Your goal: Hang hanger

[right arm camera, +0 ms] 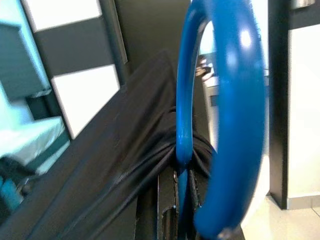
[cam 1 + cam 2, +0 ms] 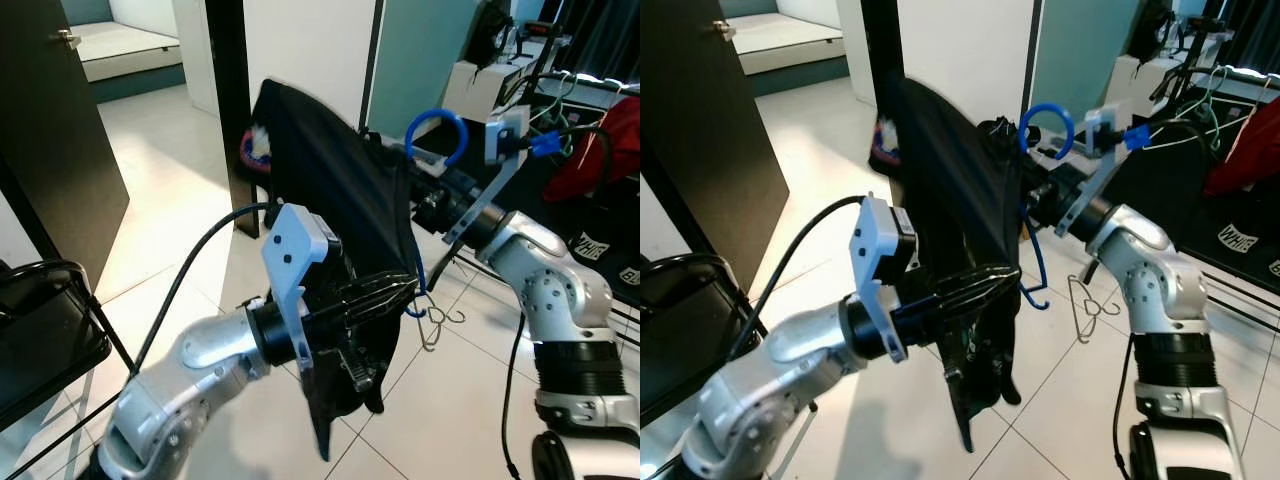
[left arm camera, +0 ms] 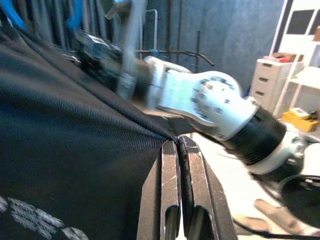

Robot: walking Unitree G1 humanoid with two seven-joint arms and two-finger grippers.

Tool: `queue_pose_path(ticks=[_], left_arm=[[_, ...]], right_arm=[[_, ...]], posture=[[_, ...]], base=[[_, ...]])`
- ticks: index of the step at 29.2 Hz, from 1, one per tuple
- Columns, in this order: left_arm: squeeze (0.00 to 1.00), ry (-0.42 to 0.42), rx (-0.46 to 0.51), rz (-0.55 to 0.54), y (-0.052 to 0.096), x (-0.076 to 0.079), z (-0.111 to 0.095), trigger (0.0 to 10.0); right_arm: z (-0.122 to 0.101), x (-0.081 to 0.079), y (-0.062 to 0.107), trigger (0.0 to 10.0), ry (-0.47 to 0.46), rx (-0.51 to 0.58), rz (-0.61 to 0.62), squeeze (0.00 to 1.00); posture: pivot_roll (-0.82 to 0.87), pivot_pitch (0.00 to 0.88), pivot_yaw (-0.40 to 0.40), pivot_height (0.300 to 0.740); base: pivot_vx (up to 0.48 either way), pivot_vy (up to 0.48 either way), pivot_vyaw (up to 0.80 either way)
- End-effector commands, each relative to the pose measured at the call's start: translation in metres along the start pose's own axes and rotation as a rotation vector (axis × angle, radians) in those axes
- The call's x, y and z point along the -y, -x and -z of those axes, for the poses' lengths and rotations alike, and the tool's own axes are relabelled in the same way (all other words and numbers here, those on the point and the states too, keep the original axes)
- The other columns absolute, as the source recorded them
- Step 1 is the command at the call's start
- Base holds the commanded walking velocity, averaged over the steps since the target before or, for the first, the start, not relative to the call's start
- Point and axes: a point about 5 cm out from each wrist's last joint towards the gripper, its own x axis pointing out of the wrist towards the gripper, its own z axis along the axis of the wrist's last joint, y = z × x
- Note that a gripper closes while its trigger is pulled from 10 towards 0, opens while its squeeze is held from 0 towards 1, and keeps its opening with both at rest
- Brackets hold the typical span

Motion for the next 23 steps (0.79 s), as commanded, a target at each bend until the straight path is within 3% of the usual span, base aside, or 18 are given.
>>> queue_pose_path(ticks=[1,7,8,9,11,12,14,15,23], left_arm=[[0.00,0.033,-0.003,0.069,-0.004,0.013,0.003,0.0],[0.00,0.033,-0.011,0.065,-0.005,0.014,0.007,0.0],[0.00,0.021,-0.007,0.036,-0.006,0.011,0.007,2.1],[0.00,0.006,0.006,-0.013,-0.007,0.004,0.005,9.0],[0.00,0.006,0.006,-0.013,-0.007,0.004,0.005,9.0],[0.00,-0.005,0.023,-0.062,-0.007,-0.003,0.002,10.0],[0.00,-0.010,0.050,-0.137,-0.006,-0.014,-0.004,10.0],[1.00,0.000,0.064,-0.164,-0.005,-0.018,-0.005,10.0],[1.00,-0.007,0.079,-0.195,-0.002,-0.023,-0.010,10.0]], right_arm=[[-0.014,0.004,-0.003,10.0,0.020,0.072,0.044,0.00],[-0.007,-0.002,-0.007,10.0,-0.008,0.056,0.007,0.00],[-0.001,-0.011,-0.008,10.0,0.000,0.018,-0.055,0.00],[0.007,-0.021,-0.007,10.0,0.017,-0.028,-0.125,0.00],[0.007,-0.021,-0.007,10.0,0.017,-0.028,-0.125,0.00],[0.012,-0.028,-0.006,10.0,0.016,-0.057,-0.181,0.00],[0.016,-0.034,-0.004,10.0,0.006,-0.079,-0.225,0.00],[0.016,-0.036,-0.004,10.0,0.003,-0.084,-0.237,0.00],[0.014,-0.039,0.000,10.0,-0.003,-0.081,-0.285,0.00]], posture=[[0.01,0.000,-0.043,0.740],[0.01,0.000,-0.043,0.740],[0.02,0.000,-0.043,0.740],[0.02,0.000,-0.043,0.740],[0.02,0.000,-0.043,0.740],[0.01,0.000,-0.043,0.740],[0.01,0.000,-0.043,0.740],[0.01,0.000,-0.042,0.740],[0.01,0.000,-0.043,0.740]], base=[[0.000,0.000,0.00],[0.000,0.000,0.00],[0.000,0.000,0.00],[0.000,0.000,0.00],[0.000,0.000,0.00],[0.000,0.000,0.00],[0.000,0.000,0.00],[0.000,0.000,0.00],[0.000,0.000,0.00]])
